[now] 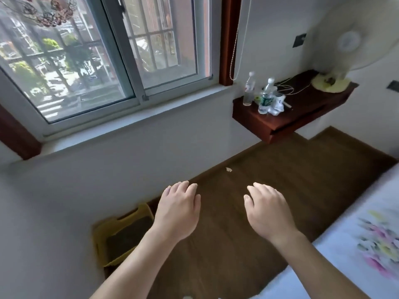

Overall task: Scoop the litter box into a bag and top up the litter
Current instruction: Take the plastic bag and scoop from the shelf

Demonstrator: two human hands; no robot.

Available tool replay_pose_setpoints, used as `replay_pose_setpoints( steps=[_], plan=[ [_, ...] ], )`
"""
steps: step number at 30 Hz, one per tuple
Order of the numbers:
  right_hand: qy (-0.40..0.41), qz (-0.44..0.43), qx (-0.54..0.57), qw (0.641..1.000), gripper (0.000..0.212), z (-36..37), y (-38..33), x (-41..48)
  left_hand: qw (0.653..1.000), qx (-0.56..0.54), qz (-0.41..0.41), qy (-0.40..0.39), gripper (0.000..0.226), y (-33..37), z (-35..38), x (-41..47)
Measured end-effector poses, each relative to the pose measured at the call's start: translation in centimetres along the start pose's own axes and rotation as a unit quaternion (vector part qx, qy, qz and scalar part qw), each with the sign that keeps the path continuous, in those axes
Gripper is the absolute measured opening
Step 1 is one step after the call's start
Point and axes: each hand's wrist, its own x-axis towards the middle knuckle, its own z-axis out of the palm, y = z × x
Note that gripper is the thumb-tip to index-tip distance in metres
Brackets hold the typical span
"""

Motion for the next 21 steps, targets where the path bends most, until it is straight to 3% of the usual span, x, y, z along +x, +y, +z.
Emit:
replay_pose_setpoints(
  steps=[10,21],
  plan=[
    [0.021,0.136,-0.045,0.990,0.056,1.2,3.7,8.6,0.987,-0.042,0.152,-0.026,0.043,1.5,4.1,16.0],
    [0.058,0.289,-0.089,0.951,0.044,-1.2,12.4,10.8,0.944,-0.065,0.312,-0.086,0.043,13.3,8.5,27.4]
  ],
)
